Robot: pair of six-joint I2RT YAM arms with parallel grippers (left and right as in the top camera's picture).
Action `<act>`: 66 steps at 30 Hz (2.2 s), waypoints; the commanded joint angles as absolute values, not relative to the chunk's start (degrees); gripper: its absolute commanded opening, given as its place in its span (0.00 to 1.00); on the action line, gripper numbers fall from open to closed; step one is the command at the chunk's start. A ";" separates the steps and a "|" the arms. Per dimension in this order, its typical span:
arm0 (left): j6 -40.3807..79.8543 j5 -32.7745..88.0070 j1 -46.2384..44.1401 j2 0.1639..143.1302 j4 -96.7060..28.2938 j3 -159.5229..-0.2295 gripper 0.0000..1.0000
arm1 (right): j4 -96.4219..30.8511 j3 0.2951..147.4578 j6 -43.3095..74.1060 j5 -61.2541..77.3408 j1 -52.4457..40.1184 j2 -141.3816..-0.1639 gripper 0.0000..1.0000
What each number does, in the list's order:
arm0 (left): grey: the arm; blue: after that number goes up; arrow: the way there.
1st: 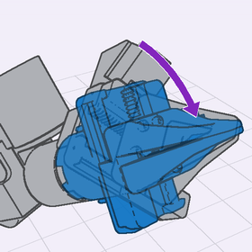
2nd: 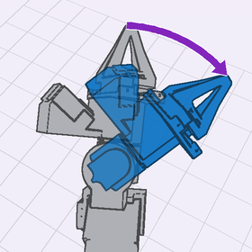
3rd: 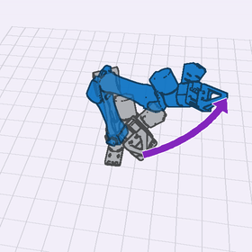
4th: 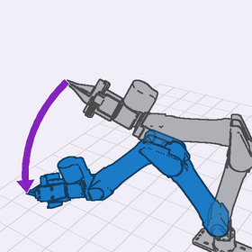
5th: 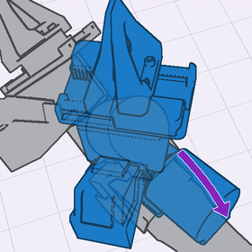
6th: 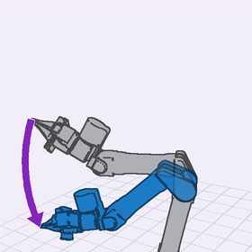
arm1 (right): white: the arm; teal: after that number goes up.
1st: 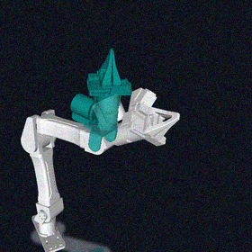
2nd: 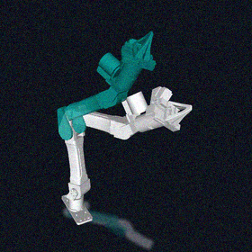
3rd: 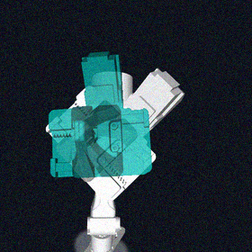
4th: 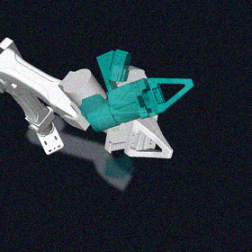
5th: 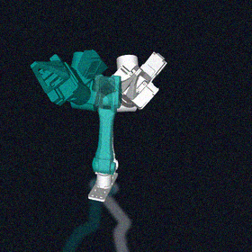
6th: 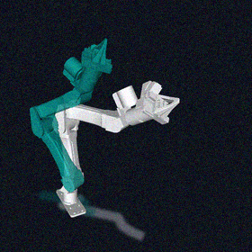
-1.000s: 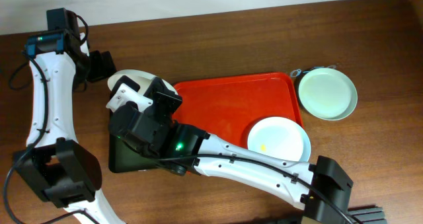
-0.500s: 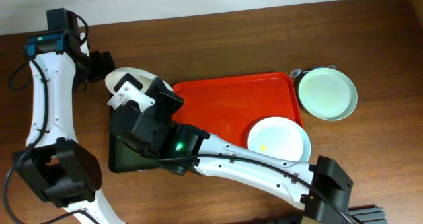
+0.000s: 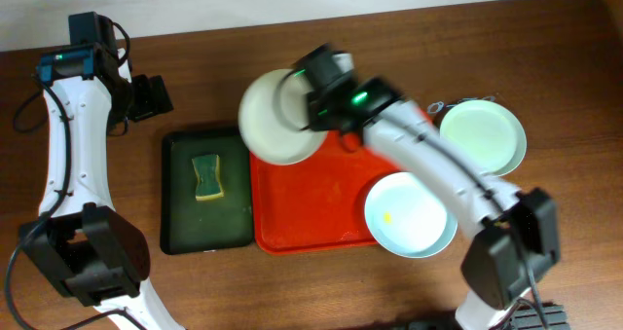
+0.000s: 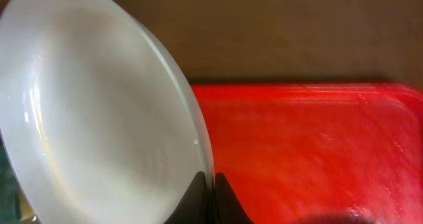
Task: Clean dirty plates on tray and stack at the side
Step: 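Carry the white plate right and stack it on the pale green plate, then grasp the light blue plate rim with the right gripper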
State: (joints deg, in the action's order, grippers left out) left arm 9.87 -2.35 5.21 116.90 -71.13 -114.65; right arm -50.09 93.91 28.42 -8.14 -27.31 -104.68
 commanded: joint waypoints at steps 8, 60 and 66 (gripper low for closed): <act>9.74 -2.55 5.15 116.66 -71.18 -115.81 0.99 | -69.04 94.67 24.38 7.70 14.39 -100.86 0.04; 9.74 -2.57 5.15 116.66 -71.20 -115.81 0.99 | -62.83 56.69 12.25 2.74 13.34 -83.72 0.64; 9.74 -2.55 5.15 116.66 -71.20 -115.81 0.99 | -52.45 47.64 12.25 2.72 13.34 -83.72 0.39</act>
